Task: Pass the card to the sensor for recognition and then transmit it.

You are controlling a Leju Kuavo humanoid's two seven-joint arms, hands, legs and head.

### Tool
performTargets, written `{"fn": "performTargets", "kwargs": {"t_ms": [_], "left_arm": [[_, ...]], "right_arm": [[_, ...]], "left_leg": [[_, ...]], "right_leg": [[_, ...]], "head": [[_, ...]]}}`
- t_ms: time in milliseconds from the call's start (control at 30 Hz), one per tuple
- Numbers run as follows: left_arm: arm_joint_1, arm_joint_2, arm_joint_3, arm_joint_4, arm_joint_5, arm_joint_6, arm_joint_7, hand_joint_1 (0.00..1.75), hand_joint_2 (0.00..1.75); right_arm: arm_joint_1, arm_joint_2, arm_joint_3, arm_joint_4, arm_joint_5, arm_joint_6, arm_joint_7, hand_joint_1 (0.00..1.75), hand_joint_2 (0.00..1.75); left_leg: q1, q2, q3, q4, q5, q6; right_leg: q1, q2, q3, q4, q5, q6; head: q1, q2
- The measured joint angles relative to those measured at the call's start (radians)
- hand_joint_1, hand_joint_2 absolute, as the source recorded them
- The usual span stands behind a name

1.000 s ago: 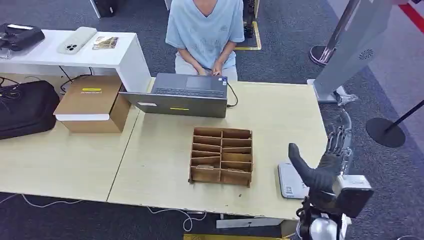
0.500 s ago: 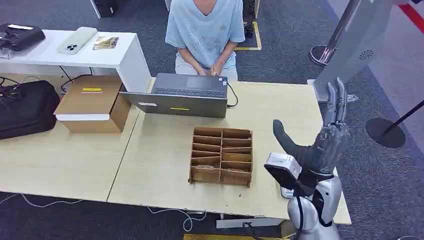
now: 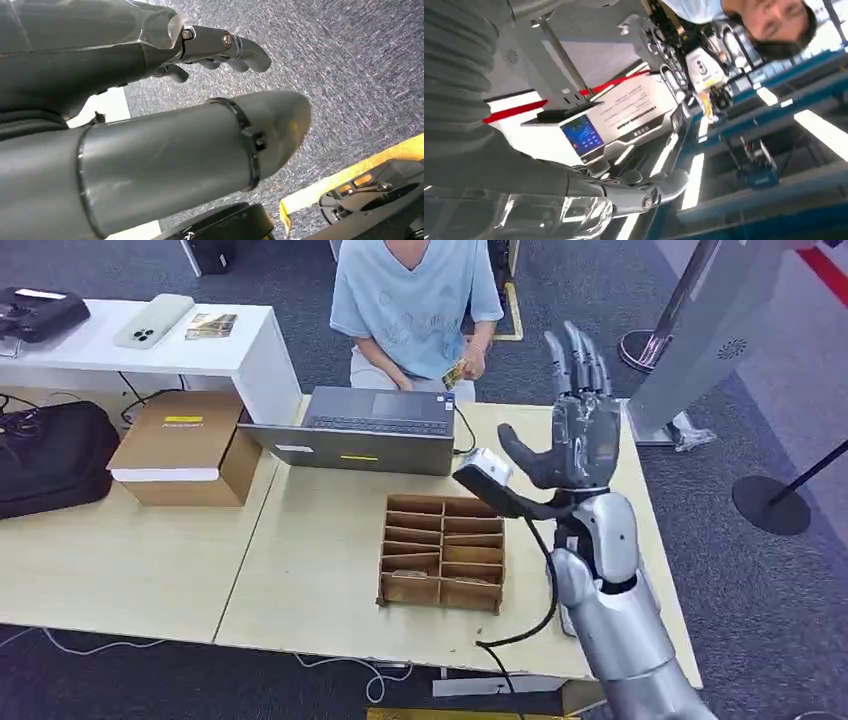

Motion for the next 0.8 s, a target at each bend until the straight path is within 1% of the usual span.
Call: {"fn": "performTargets", "kwargs": {"t_ms": [167, 333, 533, 567, 600, 633, 667, 733, 800], "left_arm": [[-0.002, 0.0, -0.013, 0.0, 0.002, 0.0, 0.0, 0.0, 0.0], [-0.004, 0.0, -0.021, 0.0, 0.008, -0.001, 0.0, 0.0, 0.0], [-0.004, 0.0, -0.022, 0.0, 0.008, -0.001, 0.0, 0.0, 0.0], [-0.004, 0.0, -0.024, 0.0, 0.008, -0.001, 0.0, 0.0, 0.0], [-0.005, 0.0, -0.028, 0.0, 0.008, -0.003, 0.0, 0.0, 0.0], [-0.01, 0.0, -0.034, 0.0, 0.008, -0.008, 0.0, 0.0, 0.0], [-0.017, 0.0, -0.045, 0.0, 0.006, -0.016, 0.001, 0.0, 0.0], [-0.018, 0.0, -0.048, 0.0, 0.005, -0.019, 0.001, 0.0, 0.0], [-0.019, 0.0, -0.052, 0.0, 0.005, -0.019, 0.001, 0.0, 0.0]], "right_arm": [[-0.143, -0.001, 0.034, 0.148, 0.012, 0.024, 0.038, 0.0, 1.75], [-0.269, 0.005, 0.061, 0.306, 0.015, 0.072, 0.06, 0.0, 1.75], [-0.284, 0.007, 0.063, 0.325, 0.012, 0.078, 0.06, 0.0, 1.75], [-0.303, 0.01, 0.066, 0.35, 0.008, 0.092, 0.063, 0.0, 1.75], [-0.345, 0.021, 0.072, 0.411, 0.0, 0.12, 0.071, 0.0, 1.75], [-0.407, 0.038, 0.078, 0.508, -0.001, 0.141, 0.077, 0.0, 1.75], [-0.477, 0.066, 0.087, 0.631, 0.007, 0.163, 0.093, 0.0, 1.75], [-0.514, 0.083, 0.098, 0.701, 0.02, 0.175, 0.106, 0.0, 1.75], [-0.534, 0.093, 0.103, 0.738, 0.023, 0.177, 0.113, 0.0, 1.75]], "left_leg": [[0.0, 0.0, 0.0, 0.0, 0.0, 0.0], [0.0, 0.0, 0.0, 0.0, 0.0, 0.0], [0.0, 0.0, 0.0, 0.0, 0.0, 0.0], [0.0, 0.0, 0.0, 0.0, 0.0, 0.0], [0.0, 0.0, 0.0, 0.0, 0.0, 0.0], [0.0, 0.0, 0.0, 0.0, 0.001, 0.0], [0.0, 0.0, 0.0, 0.0, 0.001, 0.0], [0.0, 0.0, 0.0, 0.0, 0.001, 0.0], [0.0, 0.0, 0.0, 0.0, 0.001, 0.0]], "right_leg": [[0.0, 0.0, 0.0, 0.0, 0.0, 0.0], [0.0, 0.0, 0.0, 0.0, 0.0, 0.0], [0.0, 0.0, 0.0, 0.0, 0.0, 0.0], [0.0, 0.0, 0.0, 0.0, 0.0, 0.0], [0.0, 0.0, 0.0, 0.001, 0.001, -0.001], [0.0, 0.0, 0.0, 0.001, 0.001, -0.001], [0.0, 0.0, 0.0, 0.001, 0.001, -0.001], [0.0, 0.0, 0.0, 0.001, 0.001, -0.001], [0.0, 0.0, 0.0, 0.001, 0.001, -0.001]], "head": [[0.0, 0.0], [0.0, 0.0], [0.0, 0.0], [0.001, 0.0], [0.0, 0.0], [0.0, 0.0], [0.0, 0.0], [0.0, 0.0], [0.0, 0.0]]}}
